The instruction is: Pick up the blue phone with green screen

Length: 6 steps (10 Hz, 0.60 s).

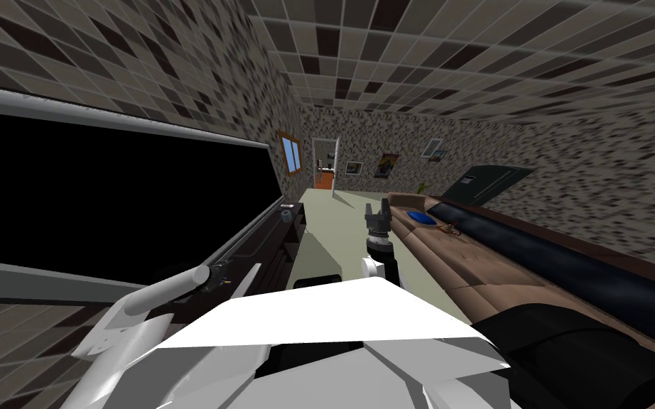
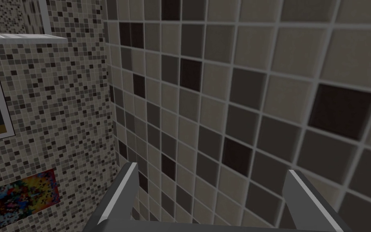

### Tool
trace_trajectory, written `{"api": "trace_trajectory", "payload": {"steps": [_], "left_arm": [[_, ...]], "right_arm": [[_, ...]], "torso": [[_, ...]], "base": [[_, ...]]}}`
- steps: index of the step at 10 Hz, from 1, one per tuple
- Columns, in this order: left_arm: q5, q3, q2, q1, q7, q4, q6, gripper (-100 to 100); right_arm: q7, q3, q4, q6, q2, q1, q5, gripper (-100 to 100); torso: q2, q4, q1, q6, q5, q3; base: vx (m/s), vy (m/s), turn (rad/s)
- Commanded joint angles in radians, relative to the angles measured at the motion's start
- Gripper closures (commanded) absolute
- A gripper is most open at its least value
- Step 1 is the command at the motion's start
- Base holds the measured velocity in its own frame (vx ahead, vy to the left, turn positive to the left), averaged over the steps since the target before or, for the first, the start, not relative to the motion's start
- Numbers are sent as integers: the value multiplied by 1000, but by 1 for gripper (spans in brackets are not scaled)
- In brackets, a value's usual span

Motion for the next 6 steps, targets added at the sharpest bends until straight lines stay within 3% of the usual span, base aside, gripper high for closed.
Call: {"api": "trace_trajectory", "payload": {"steps": [1, 2, 3, 6], "left_arm": [[5, 9, 11, -10, -5, 34, 27, -100], [6, 23, 19, -13, -2, 51, 71, -100], [6, 23, 19, -13, -2, 51, 77, -100], [6, 49, 35, -18, 6, 83, 161, -100]], "right_arm": [[0, 0, 0, 0, 0, 0, 0, 0], [0, 0, 0, 0, 0, 0, 0, 0], [0, 0, 0, 0, 0, 0, 0, 0], [0, 0, 0, 0, 0, 0, 0, 0]], "torso": [[0, 0, 0, 0, 0, 0], [0, 0, -1, 0, 0, 0], [0, 0, 0, 0, 0, 0], [1, 0, 0, 0, 0, 0]], "base": [[67, 30, 2], [71, 36, 6], [63, 32, 4], [69, 40, 7]]}}
